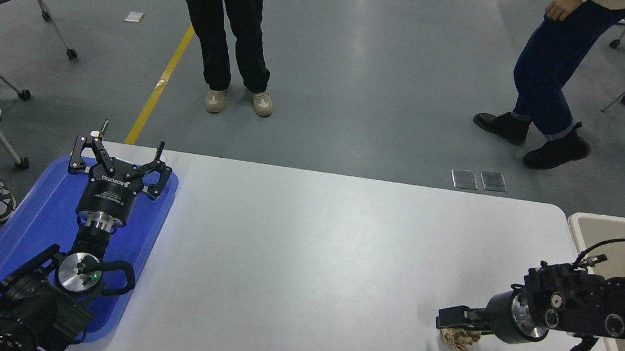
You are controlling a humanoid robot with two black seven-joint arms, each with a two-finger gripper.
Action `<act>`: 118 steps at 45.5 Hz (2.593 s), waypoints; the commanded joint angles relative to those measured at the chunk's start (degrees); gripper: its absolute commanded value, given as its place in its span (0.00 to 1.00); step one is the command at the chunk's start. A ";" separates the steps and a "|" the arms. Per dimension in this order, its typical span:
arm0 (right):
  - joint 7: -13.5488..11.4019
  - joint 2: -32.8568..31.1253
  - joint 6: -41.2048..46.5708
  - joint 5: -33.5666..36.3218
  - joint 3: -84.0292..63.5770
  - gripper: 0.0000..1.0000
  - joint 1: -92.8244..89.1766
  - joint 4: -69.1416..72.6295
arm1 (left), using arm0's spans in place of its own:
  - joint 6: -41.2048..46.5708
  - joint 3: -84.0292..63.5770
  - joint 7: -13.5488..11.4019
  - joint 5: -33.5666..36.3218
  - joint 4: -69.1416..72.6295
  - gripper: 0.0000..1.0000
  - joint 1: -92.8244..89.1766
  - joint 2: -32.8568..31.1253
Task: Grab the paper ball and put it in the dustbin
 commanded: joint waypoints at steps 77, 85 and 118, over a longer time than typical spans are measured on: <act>1.93 -9.46 28.89 1.42 -44.58 0.00 79.76 32.25 | 0.00 0.00 0.00 0.00 -0.09 1.00 0.09 0.00; 1.84 -8.93 29.25 1.24 -44.67 0.00 80.03 32.16 | 0.00 0.00 0.00 0.00 -0.09 1.00 0.09 0.00; 4.38 -20.26 29.16 -10.09 -38.79 0.00 49.65 -8.07 | 0.00 0.00 0.00 -0.09 0.00 1.00 0.09 0.00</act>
